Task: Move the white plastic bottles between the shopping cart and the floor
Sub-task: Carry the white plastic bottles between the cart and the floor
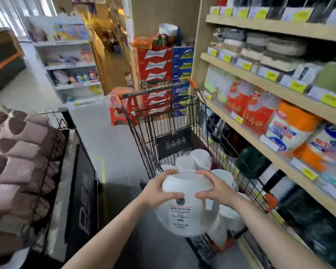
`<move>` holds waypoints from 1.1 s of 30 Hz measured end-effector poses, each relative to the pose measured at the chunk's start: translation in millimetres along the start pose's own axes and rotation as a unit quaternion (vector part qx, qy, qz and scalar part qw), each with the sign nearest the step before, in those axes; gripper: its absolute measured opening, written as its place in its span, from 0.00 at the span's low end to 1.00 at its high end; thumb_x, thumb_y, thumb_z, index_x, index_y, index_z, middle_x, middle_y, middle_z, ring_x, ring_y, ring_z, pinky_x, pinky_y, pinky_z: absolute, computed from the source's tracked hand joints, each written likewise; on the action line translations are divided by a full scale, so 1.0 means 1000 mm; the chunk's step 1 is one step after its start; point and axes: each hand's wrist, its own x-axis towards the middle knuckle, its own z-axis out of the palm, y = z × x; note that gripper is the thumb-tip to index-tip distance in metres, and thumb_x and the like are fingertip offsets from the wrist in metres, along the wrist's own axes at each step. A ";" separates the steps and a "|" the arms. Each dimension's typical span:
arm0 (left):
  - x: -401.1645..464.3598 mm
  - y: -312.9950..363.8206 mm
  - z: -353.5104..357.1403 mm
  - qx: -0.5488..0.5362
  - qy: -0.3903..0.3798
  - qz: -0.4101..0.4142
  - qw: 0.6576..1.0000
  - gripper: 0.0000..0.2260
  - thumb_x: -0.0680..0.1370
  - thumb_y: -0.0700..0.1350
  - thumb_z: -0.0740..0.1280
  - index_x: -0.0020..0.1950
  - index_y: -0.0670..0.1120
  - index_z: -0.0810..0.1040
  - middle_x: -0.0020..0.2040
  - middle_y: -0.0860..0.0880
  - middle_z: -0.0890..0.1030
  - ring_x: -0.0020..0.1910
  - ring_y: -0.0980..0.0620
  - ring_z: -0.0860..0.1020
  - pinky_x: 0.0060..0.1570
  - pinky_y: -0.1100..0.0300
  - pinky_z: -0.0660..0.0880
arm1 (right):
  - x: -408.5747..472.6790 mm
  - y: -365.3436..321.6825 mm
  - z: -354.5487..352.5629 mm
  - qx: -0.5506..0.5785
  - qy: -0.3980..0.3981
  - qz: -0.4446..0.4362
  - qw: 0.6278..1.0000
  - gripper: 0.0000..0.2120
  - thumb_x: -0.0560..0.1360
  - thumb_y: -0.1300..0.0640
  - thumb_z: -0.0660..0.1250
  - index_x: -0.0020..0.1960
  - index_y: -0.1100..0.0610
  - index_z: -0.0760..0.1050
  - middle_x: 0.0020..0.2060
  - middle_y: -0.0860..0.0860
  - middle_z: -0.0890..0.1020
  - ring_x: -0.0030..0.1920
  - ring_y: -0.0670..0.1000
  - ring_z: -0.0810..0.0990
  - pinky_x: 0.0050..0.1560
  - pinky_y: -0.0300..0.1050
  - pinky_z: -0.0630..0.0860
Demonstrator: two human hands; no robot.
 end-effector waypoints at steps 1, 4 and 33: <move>0.016 -0.002 -0.013 0.002 -0.015 0.008 1.000 0.32 0.60 0.60 0.75 0.62 0.62 0.71 0.55 0.58 0.78 0.52 0.60 0.78 0.49 0.66 0.77 | 0.013 -0.005 0.000 0.004 0.015 0.002 1.000 0.32 0.58 0.49 0.78 0.57 0.35 0.69 0.56 0.44 0.75 0.56 0.46 0.76 0.56 0.43 0.74; 0.059 -0.007 -0.041 0.020 -0.055 0.031 0.998 0.32 0.60 0.61 0.75 0.63 0.61 0.70 0.55 0.57 0.78 0.53 0.59 0.78 0.51 0.66 0.76 | 0.046 -0.013 -0.003 0.007 0.049 0.012 0.999 0.32 0.60 0.53 0.79 0.58 0.37 0.69 0.56 0.46 0.76 0.56 0.49 0.77 0.56 0.43 0.75; 0.514 -0.064 -0.096 0.579 0.007 0.243 0.778 0.32 0.75 0.65 0.59 0.74 0.50 0.63 0.73 0.40 0.65 0.74 0.41 0.61 0.69 0.33 0.43 | 0.329 0.045 -0.128 -0.009 0.399 0.129 0.908 0.35 0.51 0.50 0.83 0.51 0.36 0.69 0.51 0.46 0.68 0.48 0.42 0.71 0.44 0.36 0.67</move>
